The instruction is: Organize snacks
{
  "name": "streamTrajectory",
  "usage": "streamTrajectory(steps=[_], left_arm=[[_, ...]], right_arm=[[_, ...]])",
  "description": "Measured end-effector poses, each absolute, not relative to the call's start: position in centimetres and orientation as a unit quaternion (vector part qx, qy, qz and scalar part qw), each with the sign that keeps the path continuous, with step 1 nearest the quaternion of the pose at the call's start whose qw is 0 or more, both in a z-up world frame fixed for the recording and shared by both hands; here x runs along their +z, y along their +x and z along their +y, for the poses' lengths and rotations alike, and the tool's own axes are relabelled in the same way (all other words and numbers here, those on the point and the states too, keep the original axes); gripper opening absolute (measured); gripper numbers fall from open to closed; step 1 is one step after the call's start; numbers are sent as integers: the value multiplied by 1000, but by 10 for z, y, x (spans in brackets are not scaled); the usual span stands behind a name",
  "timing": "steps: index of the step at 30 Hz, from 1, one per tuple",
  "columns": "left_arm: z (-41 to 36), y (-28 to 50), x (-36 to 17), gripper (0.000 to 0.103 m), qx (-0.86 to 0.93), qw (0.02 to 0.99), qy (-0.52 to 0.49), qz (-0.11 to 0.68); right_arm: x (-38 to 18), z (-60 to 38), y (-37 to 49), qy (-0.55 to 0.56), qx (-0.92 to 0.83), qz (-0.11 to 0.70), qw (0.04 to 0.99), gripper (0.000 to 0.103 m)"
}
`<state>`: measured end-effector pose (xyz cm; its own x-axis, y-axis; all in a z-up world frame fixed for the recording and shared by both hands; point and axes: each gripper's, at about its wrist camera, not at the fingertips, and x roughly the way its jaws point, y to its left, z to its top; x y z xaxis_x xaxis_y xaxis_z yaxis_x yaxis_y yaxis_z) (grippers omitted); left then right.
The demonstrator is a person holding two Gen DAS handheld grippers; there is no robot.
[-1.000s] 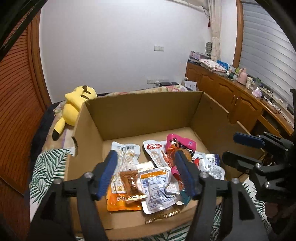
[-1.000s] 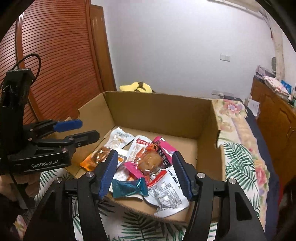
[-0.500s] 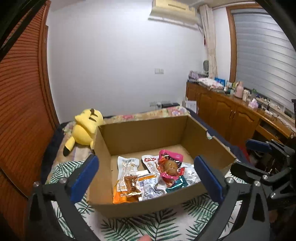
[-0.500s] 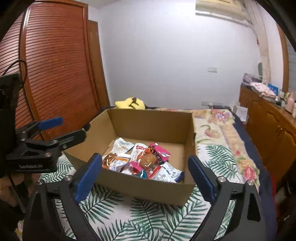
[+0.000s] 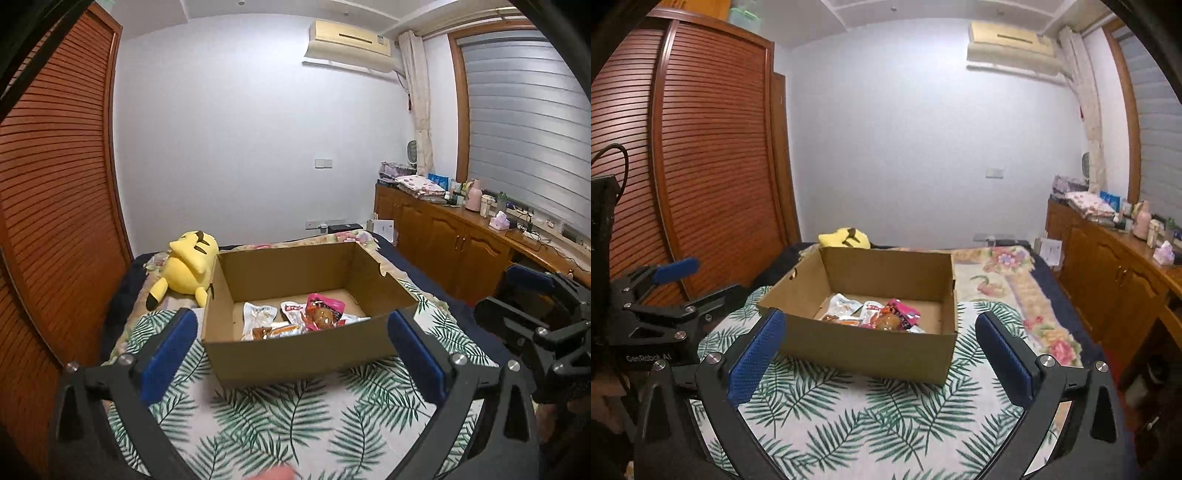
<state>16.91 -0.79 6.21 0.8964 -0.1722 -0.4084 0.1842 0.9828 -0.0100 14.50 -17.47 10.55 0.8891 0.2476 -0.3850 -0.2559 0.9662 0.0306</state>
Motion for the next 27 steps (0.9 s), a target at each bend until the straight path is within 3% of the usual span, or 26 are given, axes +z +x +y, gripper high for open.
streamTrajectory(steps=[27], left_arm=[[2,58,51,103,-47,979,14,199]], right_arm=[[103,-198,27,5,99,166,981,103]])
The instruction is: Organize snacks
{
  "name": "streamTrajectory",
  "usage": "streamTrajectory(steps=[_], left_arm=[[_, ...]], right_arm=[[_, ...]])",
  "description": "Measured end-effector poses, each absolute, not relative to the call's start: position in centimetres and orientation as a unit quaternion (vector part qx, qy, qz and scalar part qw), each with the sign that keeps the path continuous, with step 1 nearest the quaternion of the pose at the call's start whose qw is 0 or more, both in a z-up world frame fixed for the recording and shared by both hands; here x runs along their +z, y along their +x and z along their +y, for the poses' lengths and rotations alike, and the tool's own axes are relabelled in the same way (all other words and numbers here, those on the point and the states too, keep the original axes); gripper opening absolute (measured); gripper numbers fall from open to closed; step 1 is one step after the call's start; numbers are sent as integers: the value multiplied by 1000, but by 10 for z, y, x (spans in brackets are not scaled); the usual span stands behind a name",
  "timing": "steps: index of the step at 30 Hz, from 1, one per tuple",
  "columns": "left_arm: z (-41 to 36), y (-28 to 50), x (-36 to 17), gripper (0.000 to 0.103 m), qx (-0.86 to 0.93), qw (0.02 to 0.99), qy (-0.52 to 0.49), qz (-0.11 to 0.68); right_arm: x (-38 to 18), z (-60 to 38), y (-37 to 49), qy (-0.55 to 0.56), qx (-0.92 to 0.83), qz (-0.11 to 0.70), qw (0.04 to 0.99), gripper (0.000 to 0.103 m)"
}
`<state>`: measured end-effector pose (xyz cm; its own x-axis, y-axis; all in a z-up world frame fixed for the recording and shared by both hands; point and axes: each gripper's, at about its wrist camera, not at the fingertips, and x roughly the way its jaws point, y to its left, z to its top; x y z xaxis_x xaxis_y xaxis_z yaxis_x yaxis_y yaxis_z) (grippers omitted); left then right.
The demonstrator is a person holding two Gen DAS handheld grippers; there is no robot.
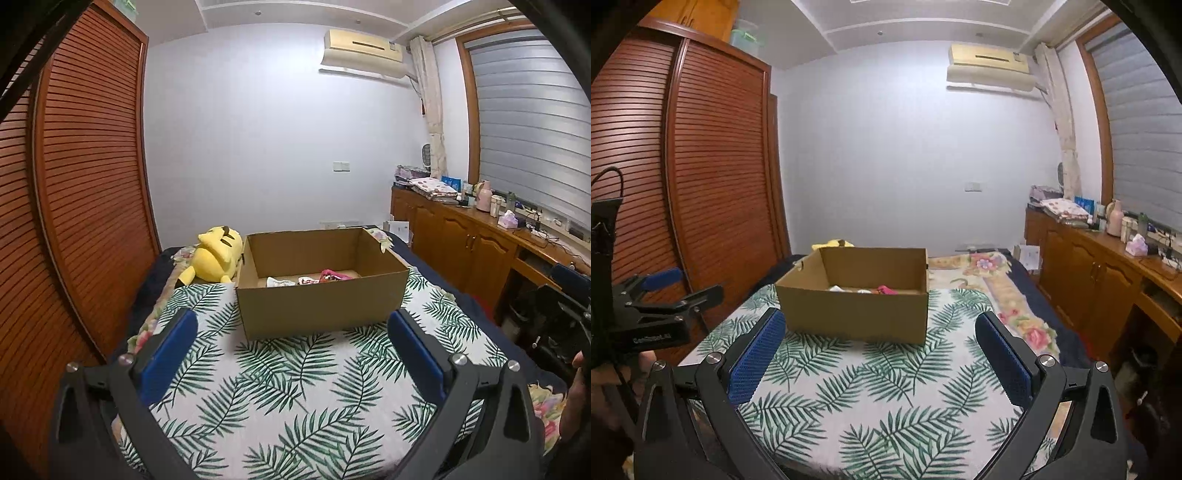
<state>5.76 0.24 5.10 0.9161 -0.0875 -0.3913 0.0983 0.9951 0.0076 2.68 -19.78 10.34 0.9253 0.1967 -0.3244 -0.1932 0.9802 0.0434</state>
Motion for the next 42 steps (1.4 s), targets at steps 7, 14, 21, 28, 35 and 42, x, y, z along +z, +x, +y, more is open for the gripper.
streamTrajectory(steps=[7,14,21,28,35,42], left_arm=[[6,44,41,103,-44,978,14,204],[8,42,39,103,-43,978,8,206],[12,41,37,103,-44,977,5,207],[13,41,38,103,-43,978,5,206],[14,41,38,103,-43,978,4,206],[15,38,37,103,-41,978,4,204]], right_arm=[[93,-203,18,10,95,174,980,103],[88,-204,19,10,94,180,979,103],[88,-204,18,10,94,181,979,103],[89,-204,18,11,94,180,979,103],[89,-203,16,9,95,179,979,103],[89,-202,17,10,95,179,979,103]])
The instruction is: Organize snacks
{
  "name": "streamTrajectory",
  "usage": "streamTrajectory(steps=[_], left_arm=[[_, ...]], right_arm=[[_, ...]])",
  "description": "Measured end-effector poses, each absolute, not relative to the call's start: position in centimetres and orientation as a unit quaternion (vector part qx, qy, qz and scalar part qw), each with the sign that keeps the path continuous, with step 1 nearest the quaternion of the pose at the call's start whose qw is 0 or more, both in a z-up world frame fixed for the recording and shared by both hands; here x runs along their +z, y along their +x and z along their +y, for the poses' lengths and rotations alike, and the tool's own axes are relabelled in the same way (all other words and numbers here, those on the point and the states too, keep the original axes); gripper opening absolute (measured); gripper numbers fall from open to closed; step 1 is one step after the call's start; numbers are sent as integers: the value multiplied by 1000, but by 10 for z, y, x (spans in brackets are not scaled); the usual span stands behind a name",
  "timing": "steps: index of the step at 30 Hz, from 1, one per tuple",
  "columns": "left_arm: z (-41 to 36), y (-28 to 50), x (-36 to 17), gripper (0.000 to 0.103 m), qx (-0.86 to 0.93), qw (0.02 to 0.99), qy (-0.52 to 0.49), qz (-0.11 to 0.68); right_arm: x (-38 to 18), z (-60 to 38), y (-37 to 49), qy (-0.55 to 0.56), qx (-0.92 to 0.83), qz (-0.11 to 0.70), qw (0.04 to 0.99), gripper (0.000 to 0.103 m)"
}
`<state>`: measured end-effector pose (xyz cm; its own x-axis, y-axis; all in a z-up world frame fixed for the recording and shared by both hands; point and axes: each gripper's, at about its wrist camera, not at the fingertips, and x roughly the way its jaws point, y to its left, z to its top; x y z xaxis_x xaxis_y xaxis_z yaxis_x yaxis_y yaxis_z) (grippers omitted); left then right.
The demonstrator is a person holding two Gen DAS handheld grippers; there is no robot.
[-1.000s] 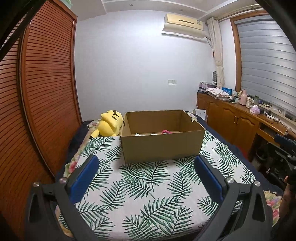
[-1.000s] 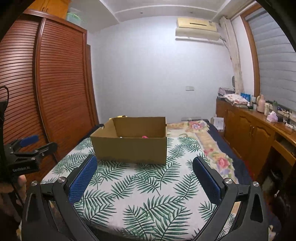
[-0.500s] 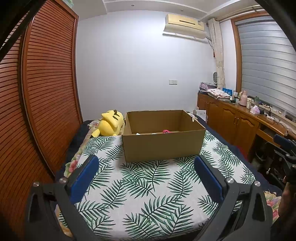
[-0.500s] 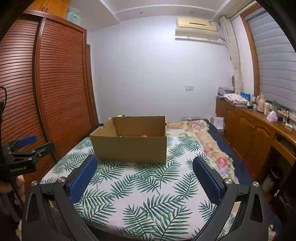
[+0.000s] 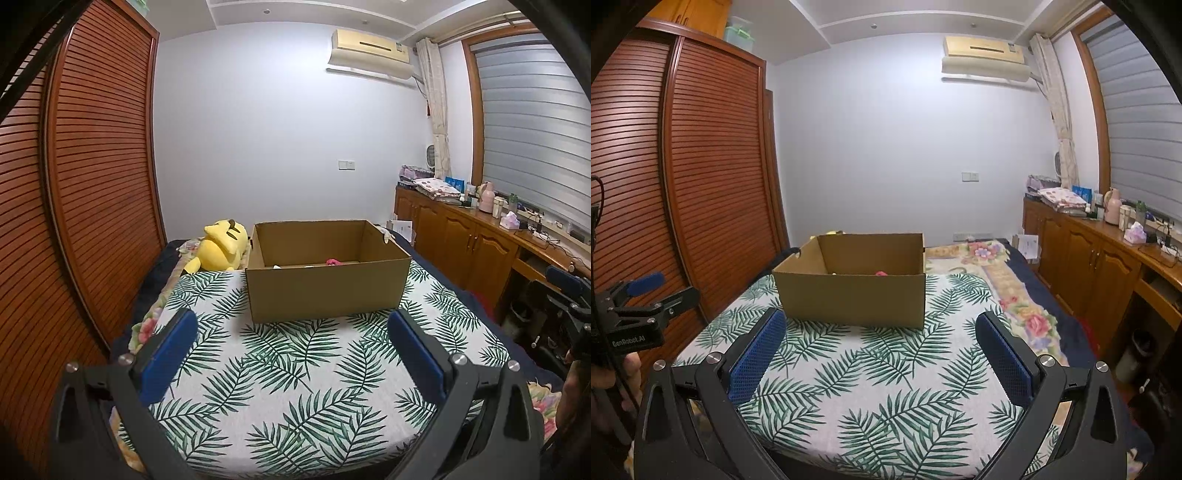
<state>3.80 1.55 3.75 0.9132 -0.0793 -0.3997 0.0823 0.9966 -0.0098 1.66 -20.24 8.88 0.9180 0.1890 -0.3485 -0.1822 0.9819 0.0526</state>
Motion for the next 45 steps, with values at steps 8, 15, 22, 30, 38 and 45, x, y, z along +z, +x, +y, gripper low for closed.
streamTrajectory(steps=[8,15,22,30,38,45], left_arm=[[17,37,37,103,-39,978,4,204],[16,37,37,103,-38,978,5,203],[17,37,37,103,-37,979,4,202],[18,37,36,103,-37,979,3,201],[18,37,35,103,-35,979,4,202],[21,37,33,103,-35,978,3,204]], right_arm=[[90,-202,17,13,96,180,979,103],[90,-203,17,14,97,180,979,103],[91,-201,15,12,99,181,978,103],[92,-200,16,12,99,180,979,103],[92,-199,16,12,99,181,978,103],[92,-199,16,12,100,181,978,103]])
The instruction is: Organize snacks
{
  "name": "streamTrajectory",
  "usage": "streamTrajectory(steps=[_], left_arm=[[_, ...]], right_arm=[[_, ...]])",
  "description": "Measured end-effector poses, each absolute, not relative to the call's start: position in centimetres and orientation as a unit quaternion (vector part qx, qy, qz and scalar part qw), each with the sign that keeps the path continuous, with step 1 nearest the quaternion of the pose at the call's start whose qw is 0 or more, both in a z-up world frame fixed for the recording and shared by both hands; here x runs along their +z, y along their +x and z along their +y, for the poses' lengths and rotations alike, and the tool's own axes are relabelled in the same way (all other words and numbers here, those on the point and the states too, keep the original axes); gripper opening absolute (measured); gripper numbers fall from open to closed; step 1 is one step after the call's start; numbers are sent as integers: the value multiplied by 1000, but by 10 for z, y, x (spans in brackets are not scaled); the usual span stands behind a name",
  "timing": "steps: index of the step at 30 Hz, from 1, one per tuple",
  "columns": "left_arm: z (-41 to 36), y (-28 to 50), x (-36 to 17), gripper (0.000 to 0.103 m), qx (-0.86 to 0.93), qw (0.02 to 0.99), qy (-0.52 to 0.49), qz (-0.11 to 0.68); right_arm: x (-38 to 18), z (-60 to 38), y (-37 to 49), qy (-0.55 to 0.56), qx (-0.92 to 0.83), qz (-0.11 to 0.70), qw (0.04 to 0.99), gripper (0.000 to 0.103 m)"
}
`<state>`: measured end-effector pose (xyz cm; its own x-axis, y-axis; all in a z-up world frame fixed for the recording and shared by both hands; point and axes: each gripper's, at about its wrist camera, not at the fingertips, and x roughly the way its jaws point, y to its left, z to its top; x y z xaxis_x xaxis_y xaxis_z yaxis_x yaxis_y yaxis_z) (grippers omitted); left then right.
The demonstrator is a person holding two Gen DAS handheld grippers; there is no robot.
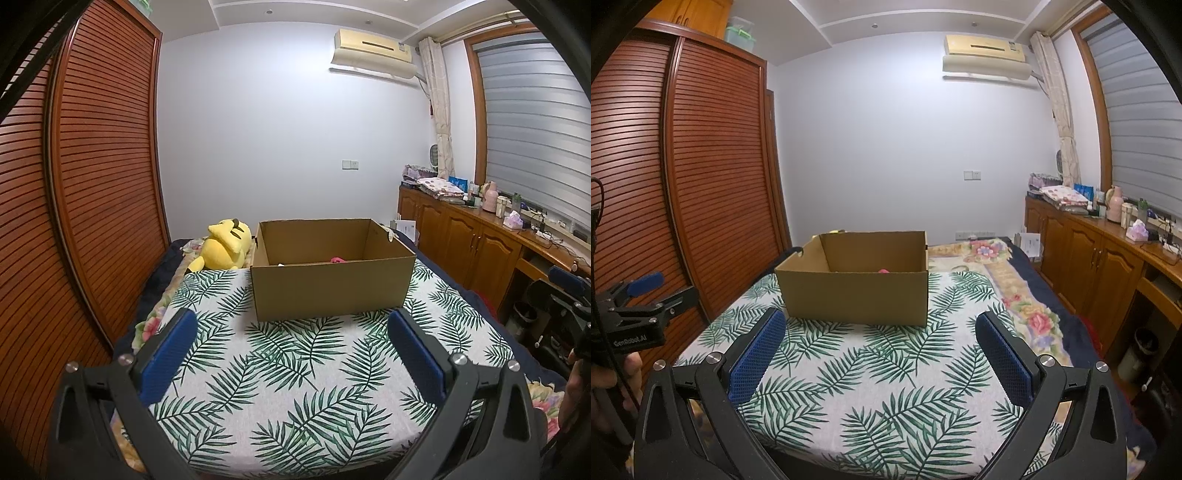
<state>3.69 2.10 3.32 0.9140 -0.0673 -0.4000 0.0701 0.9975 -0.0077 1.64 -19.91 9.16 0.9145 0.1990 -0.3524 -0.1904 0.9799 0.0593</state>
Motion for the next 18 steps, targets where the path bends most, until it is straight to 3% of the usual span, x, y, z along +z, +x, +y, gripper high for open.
streamTrajectory(steps=[18], left_arm=[[21,38,31,103,-36,978,3,205]], right_arm=[[90,-200,16,11,99,181,978,103]])
